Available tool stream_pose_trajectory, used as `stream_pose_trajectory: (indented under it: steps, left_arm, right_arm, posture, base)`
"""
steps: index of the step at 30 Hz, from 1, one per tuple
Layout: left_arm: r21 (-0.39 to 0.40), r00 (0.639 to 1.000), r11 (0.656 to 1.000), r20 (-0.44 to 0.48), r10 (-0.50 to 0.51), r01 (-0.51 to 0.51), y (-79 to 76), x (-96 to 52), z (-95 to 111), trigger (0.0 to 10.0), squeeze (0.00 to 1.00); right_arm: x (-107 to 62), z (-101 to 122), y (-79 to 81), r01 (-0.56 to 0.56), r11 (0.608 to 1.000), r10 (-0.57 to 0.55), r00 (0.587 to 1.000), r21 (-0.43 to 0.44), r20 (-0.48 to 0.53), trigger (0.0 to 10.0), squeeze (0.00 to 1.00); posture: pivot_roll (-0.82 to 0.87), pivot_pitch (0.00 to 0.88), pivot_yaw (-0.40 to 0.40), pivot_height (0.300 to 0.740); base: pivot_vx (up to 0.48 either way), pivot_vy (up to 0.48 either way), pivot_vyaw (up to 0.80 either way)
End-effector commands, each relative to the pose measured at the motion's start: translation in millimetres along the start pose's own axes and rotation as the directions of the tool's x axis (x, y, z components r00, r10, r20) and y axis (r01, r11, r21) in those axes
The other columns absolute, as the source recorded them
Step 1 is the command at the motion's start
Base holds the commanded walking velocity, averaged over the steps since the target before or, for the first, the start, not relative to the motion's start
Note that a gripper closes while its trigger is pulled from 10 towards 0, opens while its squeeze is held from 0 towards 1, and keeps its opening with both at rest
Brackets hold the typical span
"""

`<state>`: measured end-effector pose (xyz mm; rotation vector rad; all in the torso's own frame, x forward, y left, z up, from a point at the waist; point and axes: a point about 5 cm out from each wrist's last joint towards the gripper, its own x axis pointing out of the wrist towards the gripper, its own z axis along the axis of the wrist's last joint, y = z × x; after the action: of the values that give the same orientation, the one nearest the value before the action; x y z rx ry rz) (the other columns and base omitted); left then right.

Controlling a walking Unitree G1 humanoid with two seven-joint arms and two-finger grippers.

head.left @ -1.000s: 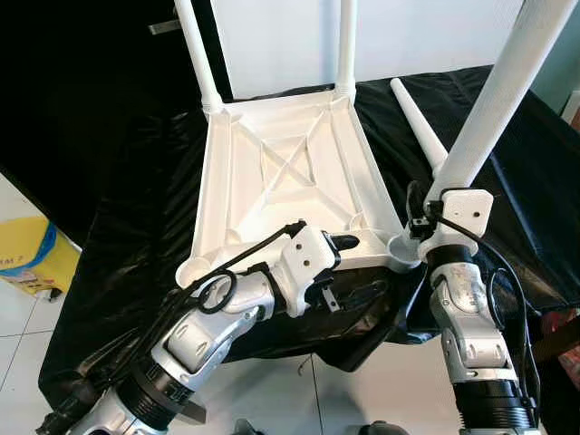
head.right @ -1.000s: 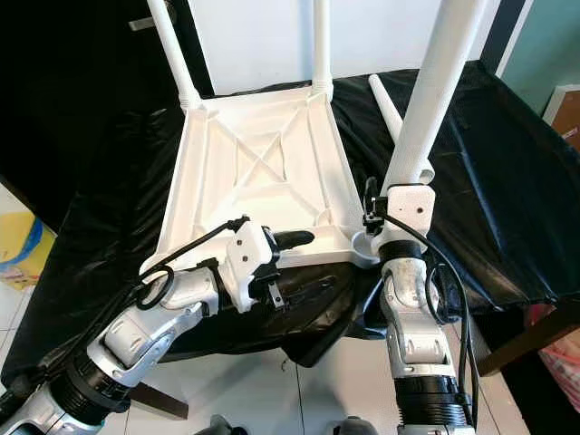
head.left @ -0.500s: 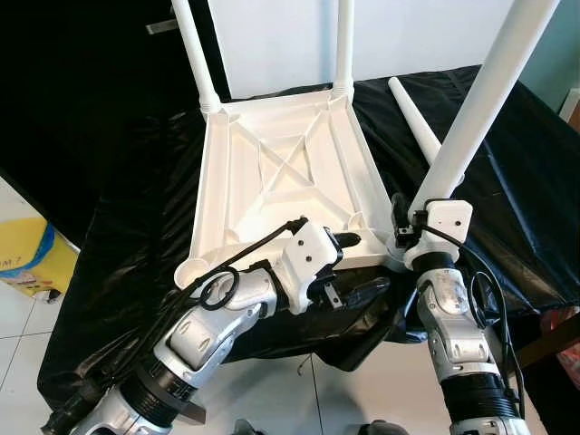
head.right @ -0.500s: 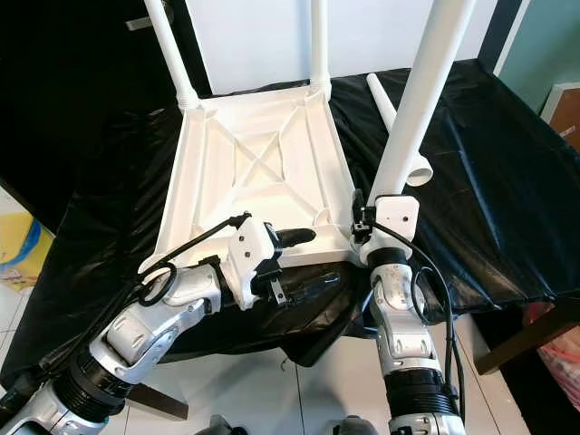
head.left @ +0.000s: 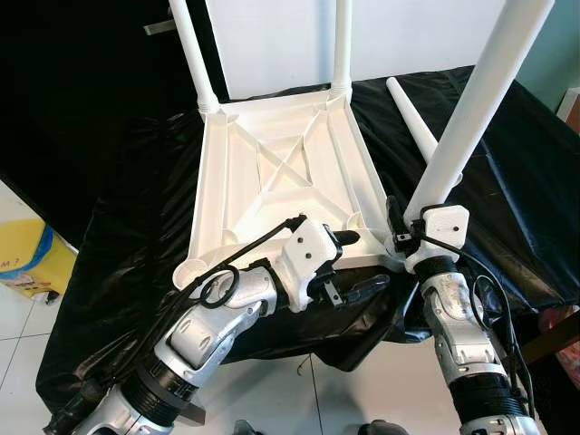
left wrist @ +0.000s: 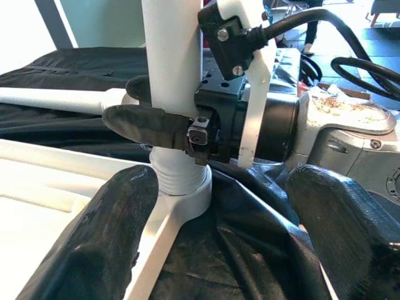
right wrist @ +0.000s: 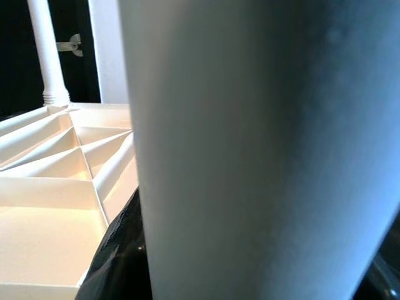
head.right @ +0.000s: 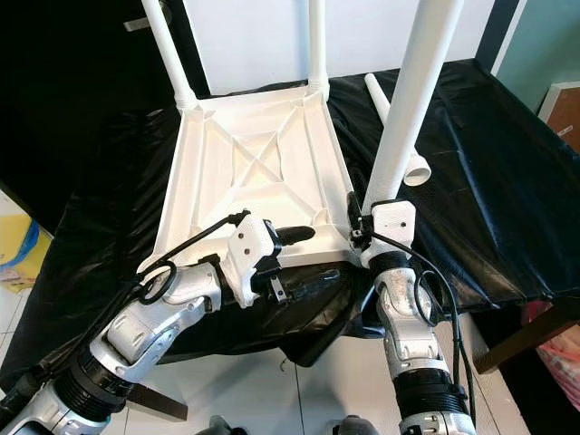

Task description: Building children table

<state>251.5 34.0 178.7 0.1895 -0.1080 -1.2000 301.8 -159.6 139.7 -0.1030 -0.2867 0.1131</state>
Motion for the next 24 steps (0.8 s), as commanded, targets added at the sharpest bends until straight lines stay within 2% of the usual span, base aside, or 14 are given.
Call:
stream_pose_trajectory:
  steps: [1, 14, 24]
  left_arm:
    - [0.011, 0.999, 0.999, -0.008, -0.039, 0.039, -1.0, -1.8, 1, 10.0, 0.00]
    - [0.010, 0.999, 0.999, 0.000, -0.037, 0.037, -0.8, -1.5, 3, 10.0, 0.00]
    - [0.008, 0.999, 0.999, 0.005, -0.039, 0.039, -2.0, -0.7, 4, 10.0, 0.00]
  right_arm:
    - [-8.7, -22, 4.4, -0.013, 0.999, 0.017, 0.992, 0.037, -0.122, 10.0, 0.00]
    - [7.3, -22, 3.3, 0.063, 0.988, -0.023, 0.960, 0.138, -0.279, 10.0, 0.00]
    - [6.1, -25, -0.5, 0.082, 0.988, -0.039, 0.950, 0.129, -0.310, 10.0, 0.00]
  posture:
    - [-0.09, 0.086, 0.085, 0.740]
    - [-0.09, 0.084, 0.079, 0.740]
    - [-0.09, 0.084, 0.076, 0.740]
  base:
    - [0.000, 0.000, 0.00]
    - [0.000, 0.000, 0.00]
    - [0.000, 0.000, 0.00]
